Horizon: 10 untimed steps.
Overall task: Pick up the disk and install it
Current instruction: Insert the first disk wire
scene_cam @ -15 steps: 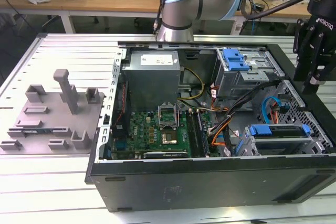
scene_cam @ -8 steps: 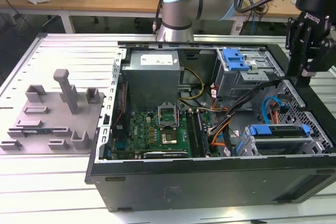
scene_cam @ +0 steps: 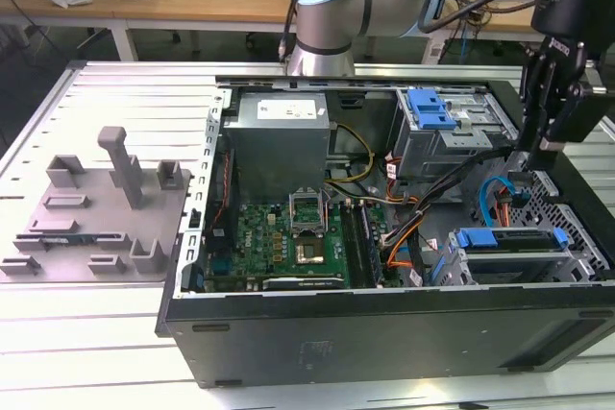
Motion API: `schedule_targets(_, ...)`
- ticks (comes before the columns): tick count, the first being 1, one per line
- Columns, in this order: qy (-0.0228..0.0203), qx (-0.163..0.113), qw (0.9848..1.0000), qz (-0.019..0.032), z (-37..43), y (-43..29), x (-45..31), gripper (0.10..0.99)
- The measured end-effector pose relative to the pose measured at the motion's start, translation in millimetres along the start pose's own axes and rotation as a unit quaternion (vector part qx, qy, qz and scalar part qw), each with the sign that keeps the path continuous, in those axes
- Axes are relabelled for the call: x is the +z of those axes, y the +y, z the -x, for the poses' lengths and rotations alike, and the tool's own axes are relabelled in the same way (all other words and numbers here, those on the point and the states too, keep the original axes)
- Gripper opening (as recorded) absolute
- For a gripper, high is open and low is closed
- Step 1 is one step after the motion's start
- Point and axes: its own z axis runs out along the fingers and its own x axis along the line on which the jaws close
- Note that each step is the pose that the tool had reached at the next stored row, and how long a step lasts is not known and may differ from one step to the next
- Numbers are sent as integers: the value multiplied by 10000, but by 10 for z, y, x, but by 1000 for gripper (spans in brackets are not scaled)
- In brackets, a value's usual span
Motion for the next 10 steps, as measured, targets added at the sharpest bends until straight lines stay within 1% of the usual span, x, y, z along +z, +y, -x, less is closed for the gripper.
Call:
schedule_targets(1, 66, -8, 10000, 5, 31, 5, -4, 443)
schedule_targets(2, 138, -20, 9999, 21, 74, 11, -7, 443)
schedule_targets(3, 181, -27, 9998, 36, 110, 14, -9, 443)
schedule_targets(5, 211, -40, 9997, 73, 152, 9, 8, 443)
schedule_targets(7, 228, -51, 9997, 108, 183, -2, 46, 443)
schedule_targets(9, 230, -47, 9997, 110, 200, -12, 103, 443)
schedule_targets(10, 230, -46, 9997, 110, 206, -16, 121, 443)
